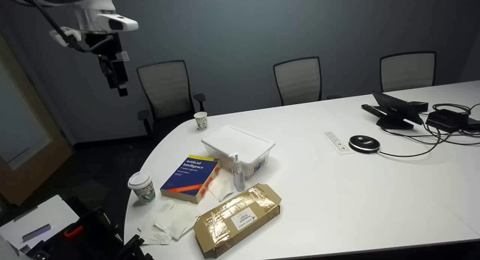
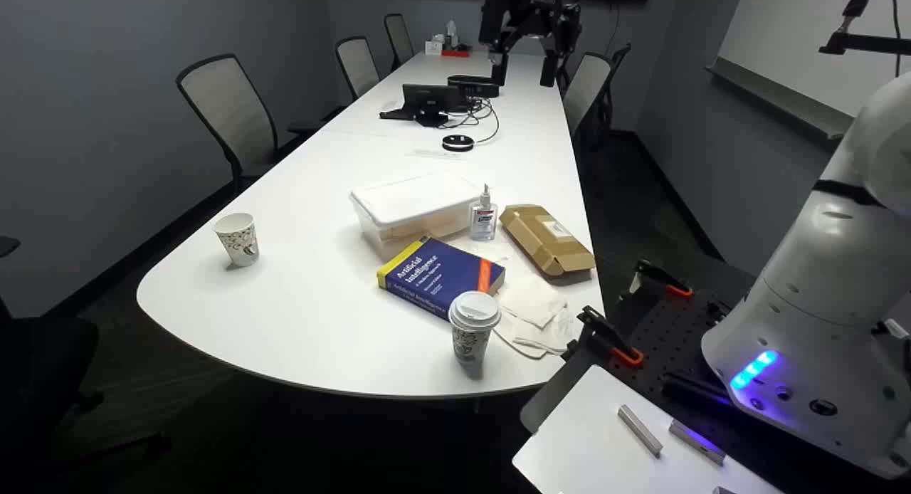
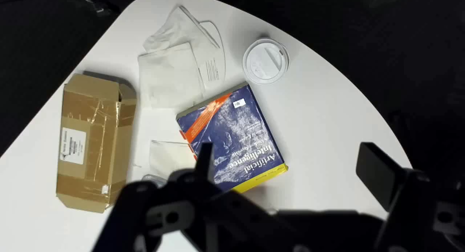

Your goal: Pick the paper towel on the table and use it to wipe the brown box

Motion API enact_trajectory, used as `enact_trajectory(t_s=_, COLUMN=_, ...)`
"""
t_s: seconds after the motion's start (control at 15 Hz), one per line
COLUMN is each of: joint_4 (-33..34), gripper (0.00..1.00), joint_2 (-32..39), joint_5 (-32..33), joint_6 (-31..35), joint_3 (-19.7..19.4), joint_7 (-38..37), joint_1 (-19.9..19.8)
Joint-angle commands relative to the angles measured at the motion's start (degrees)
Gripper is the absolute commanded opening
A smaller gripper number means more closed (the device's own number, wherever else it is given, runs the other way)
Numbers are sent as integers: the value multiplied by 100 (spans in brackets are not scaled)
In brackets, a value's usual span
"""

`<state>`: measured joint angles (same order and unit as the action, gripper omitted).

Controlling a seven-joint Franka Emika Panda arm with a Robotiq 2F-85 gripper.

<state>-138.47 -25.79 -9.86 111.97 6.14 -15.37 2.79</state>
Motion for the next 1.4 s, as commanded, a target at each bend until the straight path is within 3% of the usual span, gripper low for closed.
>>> enact_trajectory(t_s=0.0, joint_4=10, gripper=100, joint_2=1, joint_5=0, joint_6=-13, joint_3=3, joint_7=2, joint_1=-5)
enact_trajectory(t_s=0.4, joint_4=38, gripper=100, joint_2=125, joint_5=45, joint_6=49, joint_3=-13, joint_7=-9, joint_1=-51)
enact_trajectory(t_s=0.8, joint_4=-99, gripper=100, joint_2=1527, joint_5=-32, joint_6=1165, joint_3=-585, joint_7=371, joint_1=-441)
enact_trajectory(t_s=1.13, joint_4=-301, gripper=100, joint_2=3145, joint_5=-954, joint_6=2598, joint_3=-1116, joint_7=1287, joint_1=-662)
enact_trajectory(t_s=1.33, joint_4=-283, gripper=100, joint_2=4091, joint_5=-1790, joint_6=3027, joint_3=-1014, joint_7=1849, joint_1=-885)
